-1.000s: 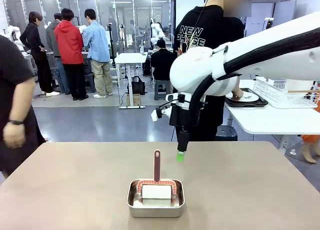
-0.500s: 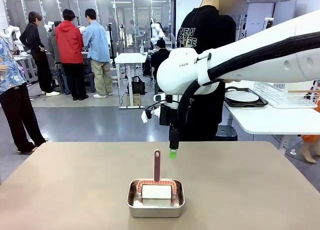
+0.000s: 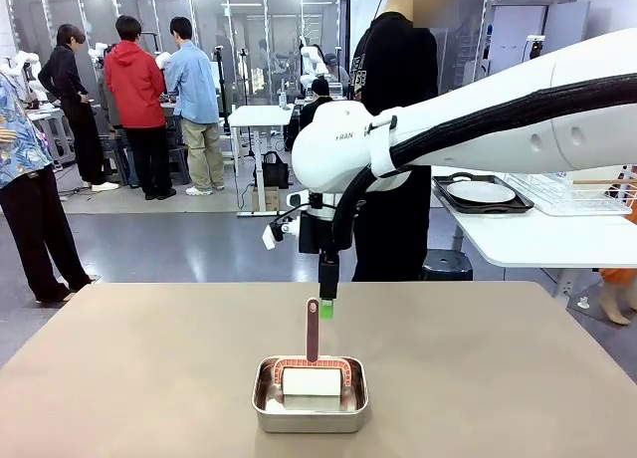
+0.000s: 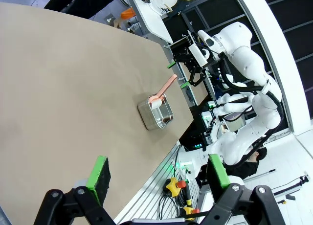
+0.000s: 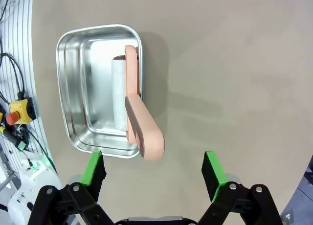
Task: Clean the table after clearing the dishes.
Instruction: When the right (or left) Handle tray is removed, use the right hand (or left hand) to clean the right (or left) side of the table with the Lint Roller.
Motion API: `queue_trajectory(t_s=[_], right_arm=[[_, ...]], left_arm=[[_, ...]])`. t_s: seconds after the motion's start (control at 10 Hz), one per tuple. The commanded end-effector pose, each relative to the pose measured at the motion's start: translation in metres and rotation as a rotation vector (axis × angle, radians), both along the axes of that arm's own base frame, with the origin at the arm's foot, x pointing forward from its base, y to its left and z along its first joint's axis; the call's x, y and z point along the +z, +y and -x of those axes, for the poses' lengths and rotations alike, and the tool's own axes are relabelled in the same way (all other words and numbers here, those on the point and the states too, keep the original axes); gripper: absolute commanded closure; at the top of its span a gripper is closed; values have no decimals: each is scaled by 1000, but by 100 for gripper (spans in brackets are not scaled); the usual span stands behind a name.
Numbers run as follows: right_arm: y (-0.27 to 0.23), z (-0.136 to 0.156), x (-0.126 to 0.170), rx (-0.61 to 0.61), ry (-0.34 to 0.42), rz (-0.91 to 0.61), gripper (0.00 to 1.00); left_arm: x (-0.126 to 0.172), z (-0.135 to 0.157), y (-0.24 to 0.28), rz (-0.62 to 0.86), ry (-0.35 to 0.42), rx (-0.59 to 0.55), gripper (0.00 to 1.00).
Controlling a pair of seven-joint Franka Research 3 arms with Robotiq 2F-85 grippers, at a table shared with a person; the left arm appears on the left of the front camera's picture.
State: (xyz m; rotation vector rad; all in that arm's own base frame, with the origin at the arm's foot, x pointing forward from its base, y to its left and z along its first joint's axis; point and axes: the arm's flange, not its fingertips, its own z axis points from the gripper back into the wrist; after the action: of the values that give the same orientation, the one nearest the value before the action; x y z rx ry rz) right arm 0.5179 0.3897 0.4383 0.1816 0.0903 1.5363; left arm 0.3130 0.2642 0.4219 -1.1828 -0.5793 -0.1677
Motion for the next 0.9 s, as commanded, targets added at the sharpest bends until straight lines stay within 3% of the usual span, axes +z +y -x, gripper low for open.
queue_trajectory(t_s=[0.0, 0.8], right_arm=[[17, -1, -3, -14, -5, 32, 0], [28, 3, -22, 2, 20, 64, 0]], left_arm=[[1, 4, -2, -5, -11, 12, 0], [1, 4, -2, -5, -11, 12, 0]])
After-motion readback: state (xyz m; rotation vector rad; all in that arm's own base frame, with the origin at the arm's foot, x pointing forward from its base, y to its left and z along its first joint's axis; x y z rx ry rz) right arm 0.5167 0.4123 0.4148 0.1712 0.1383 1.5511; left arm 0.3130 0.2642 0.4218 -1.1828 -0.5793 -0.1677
